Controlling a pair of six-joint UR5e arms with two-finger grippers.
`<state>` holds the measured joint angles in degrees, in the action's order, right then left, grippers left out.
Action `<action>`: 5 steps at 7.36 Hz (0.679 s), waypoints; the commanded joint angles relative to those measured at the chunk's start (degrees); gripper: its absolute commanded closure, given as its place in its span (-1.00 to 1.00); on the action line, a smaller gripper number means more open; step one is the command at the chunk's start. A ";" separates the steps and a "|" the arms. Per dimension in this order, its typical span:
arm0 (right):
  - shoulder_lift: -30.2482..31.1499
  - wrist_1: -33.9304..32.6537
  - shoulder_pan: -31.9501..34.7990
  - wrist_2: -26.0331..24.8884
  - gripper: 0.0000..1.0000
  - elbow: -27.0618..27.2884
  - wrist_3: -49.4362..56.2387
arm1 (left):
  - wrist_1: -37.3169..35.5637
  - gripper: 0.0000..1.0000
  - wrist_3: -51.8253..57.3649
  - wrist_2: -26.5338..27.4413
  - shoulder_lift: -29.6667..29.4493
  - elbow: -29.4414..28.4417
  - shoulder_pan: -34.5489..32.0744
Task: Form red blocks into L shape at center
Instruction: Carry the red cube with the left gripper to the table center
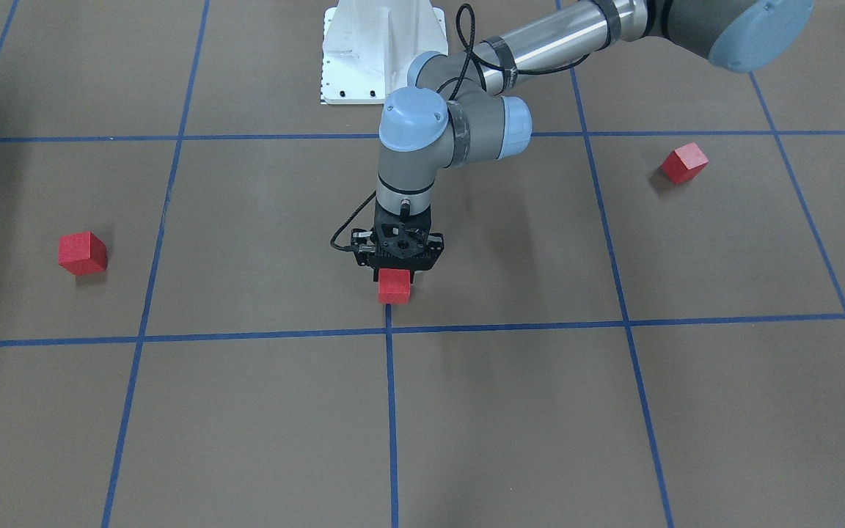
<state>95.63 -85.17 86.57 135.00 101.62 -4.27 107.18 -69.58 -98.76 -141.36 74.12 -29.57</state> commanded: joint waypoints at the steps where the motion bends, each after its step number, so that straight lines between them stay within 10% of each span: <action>1: 0.00 0.00 0.00 0.00 -0.98 -0.02 0.05 | -0.13 -0.24 -1.17 -0.03 0.04 -0.63 0.30; 2: 0.00 0.09 0.00 0.00 -0.98 0.24 0.05 | -0.04 -0.99 -1.00 -0.03 0.04 -0.55 0.30; 5: -3.75 1.13 -0.78 0.26 -0.98 1.03 -0.04 | -0.39 -1.00 -0.56 -0.55 0.47 5.74 -2.67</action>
<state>94.23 -84.77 86.40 135.02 102.38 -4.27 107.07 -70.44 -98.90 -141.18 76.29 -30.34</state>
